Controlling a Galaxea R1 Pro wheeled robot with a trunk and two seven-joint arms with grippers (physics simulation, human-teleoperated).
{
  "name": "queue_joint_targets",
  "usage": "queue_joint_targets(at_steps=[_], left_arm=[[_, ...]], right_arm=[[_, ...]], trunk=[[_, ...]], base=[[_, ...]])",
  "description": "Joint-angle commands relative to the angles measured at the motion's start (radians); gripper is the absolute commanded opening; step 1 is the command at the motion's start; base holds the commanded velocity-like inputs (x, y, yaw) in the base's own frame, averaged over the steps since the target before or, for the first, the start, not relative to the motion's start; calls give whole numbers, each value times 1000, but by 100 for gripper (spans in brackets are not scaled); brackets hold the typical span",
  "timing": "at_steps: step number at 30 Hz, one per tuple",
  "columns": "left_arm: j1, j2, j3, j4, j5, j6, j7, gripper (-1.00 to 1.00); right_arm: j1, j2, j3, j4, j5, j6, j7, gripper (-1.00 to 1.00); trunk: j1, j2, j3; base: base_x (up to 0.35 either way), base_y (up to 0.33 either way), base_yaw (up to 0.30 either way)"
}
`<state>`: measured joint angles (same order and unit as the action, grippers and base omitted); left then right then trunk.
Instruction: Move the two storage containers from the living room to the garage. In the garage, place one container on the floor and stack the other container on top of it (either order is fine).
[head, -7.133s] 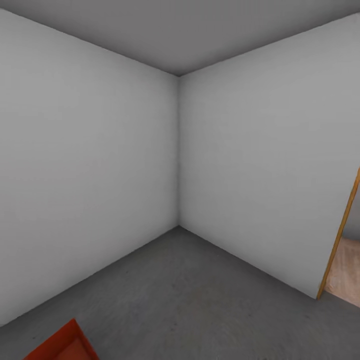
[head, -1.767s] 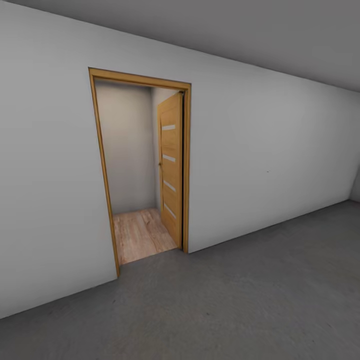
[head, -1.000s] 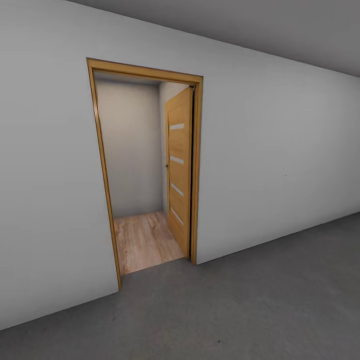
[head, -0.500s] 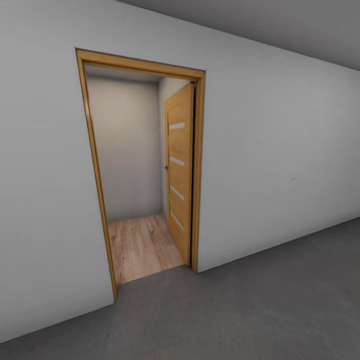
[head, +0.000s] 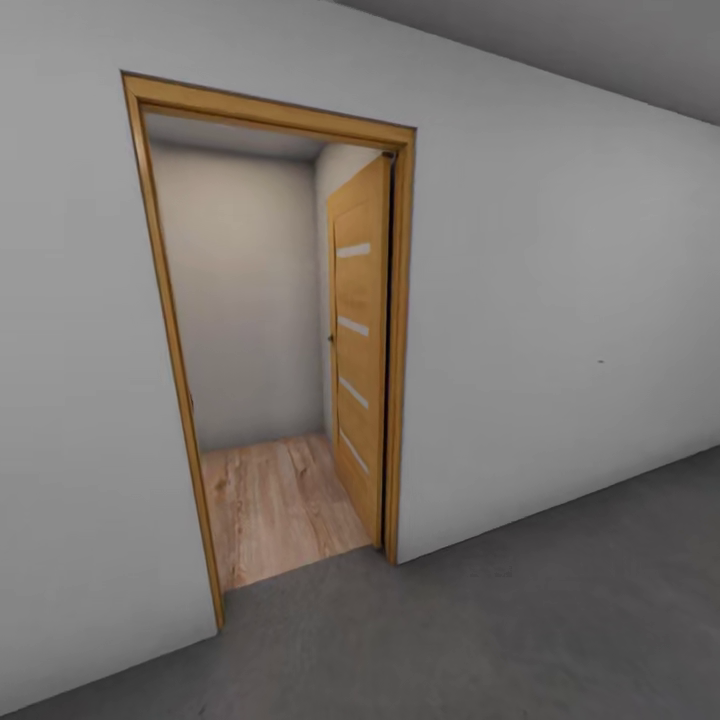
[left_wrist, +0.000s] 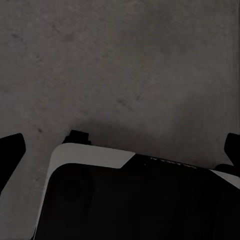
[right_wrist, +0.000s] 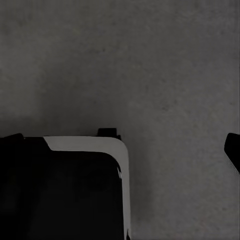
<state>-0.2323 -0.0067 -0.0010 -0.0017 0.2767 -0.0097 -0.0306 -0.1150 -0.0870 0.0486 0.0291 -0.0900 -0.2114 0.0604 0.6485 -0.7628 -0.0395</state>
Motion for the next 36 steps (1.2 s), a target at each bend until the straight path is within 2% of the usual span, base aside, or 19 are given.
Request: queue_joint_targets(at_steps=[1, 14, 26, 36], left_arm=[[-1, 0, 0, 1, 7, -1, -3, 100], [-1, -1, -1, 0, 8, -1, -3, 100], [-1, 4, 3, -1, 6, -1, -3, 100], [-1, 1, 3, -1, 2, -2, -3, 100]], right_arm=[[-2, -1, 5, 3, -10, -6, 6, 100], [-2, 13, 2, 3, -10, -3, 4, 100], [-2, 3, 4, 3, -10, -6, 6, 100], [-2, 1, 5, 3, -10, -11, 6, 100]], trunk=[[1, -1, -2], [1, -1, -2], [1, -1, -2], [1, -1, -2]], base=[[323, 0, 0], [322, 0, 0], [322, 0, 6], [322, 0, 224]])
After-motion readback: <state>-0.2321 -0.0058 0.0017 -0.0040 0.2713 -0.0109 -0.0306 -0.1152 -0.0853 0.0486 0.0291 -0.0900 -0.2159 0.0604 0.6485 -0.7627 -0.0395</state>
